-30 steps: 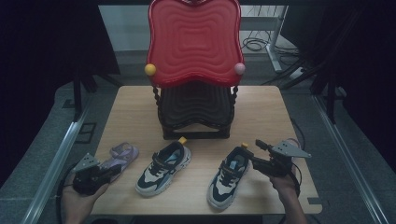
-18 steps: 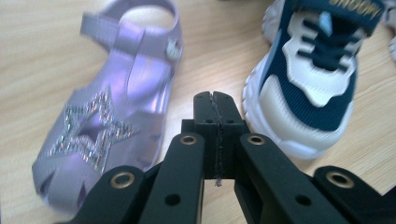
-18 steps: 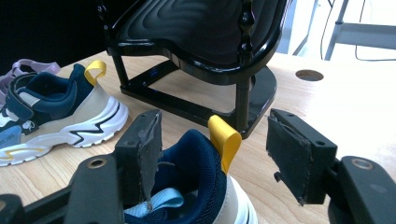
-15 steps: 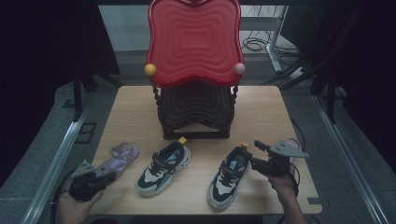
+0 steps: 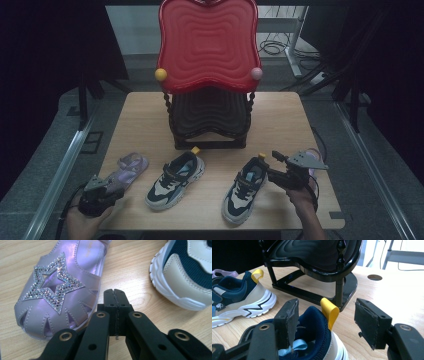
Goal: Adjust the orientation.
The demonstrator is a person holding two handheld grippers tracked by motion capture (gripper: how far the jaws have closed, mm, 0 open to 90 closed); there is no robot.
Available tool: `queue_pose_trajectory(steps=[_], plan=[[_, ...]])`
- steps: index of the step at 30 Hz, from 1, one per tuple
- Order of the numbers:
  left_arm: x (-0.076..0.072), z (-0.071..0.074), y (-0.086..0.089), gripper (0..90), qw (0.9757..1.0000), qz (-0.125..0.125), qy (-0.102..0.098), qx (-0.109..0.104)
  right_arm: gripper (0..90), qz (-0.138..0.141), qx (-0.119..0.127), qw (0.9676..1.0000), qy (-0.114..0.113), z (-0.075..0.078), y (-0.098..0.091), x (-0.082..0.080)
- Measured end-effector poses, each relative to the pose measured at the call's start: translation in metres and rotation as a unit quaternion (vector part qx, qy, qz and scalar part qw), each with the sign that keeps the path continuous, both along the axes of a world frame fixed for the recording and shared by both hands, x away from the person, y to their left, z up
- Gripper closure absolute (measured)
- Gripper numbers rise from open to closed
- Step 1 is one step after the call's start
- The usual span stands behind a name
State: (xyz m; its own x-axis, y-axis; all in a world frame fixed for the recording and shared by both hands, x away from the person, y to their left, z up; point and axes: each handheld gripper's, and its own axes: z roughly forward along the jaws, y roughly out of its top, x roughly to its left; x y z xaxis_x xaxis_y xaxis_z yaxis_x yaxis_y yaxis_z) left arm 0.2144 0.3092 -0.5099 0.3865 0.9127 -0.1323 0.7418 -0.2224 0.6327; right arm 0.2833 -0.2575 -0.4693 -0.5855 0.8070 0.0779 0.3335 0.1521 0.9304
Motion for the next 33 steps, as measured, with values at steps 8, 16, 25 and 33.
queue_pose_trajectory(steps=[8,16,25,33], plan=[[0.002,-0.008,0.0,90.0,0.9998,0.006,0.008,0.02,36.6,0.002,-0.004,1.0,0.007,-0.003,0.001,0.001],[0.004,-0.009,0.004,90.0,0.9996,0.014,0.007,0.025,36.3,0.002,-0.008,0.9999,0.008,-0.004,0.002,0.001],[0.005,-0.007,0.01,90.0,0.9988,0.017,0.014,0.044,36.0,0.002,-0.006,1.0,0.002,-0.004,0.006,0.0],[0.005,-0.007,0.015,90.0,0.9987,0.025,0.015,0.042,35.8,0.003,-0.009,1.0,0.003,-0.005,0.007,0.0]])
